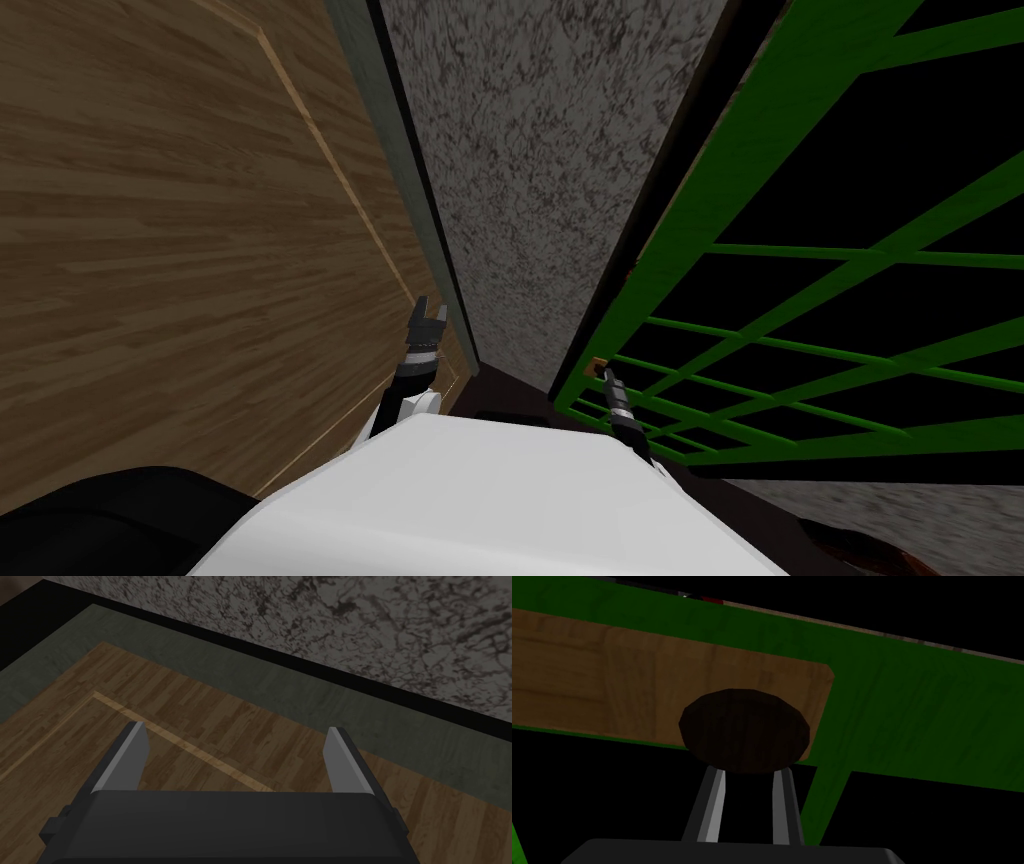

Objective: Pull the door open

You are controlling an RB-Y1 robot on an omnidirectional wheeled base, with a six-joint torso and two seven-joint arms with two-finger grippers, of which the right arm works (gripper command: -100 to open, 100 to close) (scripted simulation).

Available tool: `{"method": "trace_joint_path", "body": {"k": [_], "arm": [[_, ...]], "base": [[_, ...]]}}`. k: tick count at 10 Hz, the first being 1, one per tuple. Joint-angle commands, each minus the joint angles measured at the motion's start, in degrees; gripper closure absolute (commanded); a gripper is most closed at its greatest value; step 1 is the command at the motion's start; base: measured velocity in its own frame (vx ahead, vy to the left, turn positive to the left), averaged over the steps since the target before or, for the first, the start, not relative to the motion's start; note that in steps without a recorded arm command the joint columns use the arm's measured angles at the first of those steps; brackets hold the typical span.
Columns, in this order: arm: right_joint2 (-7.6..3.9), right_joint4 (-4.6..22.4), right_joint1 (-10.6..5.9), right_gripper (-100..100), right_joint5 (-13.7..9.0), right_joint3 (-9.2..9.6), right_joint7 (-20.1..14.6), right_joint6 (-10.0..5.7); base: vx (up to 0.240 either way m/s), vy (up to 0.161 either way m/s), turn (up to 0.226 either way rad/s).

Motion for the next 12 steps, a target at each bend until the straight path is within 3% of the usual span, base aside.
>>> {"method": "trace_joint_path", "body": {"k": [1, 4, 5, 12], "arm": [[0.31, -0.3, -0.35, 100, -0.2, 0.57, -1.9, -0.21], [0.34, -0.3, -0.68, 100, -2.0, 1.41, -6.5, 0.18], [0.41, -0.5, -0.16, -100, -2.9, 0.96, -7.3, 0.93], [2.21, -1.2, -1.29, -100, -8.1, 1.55, -16.9, 1.76]], "base": [[-0.029, -0.015, 0.042], [-0.032, -0.015, 0.043], [-0.054, -0.037, 0.078], [-0.080, -0.020, 0.078]]}}
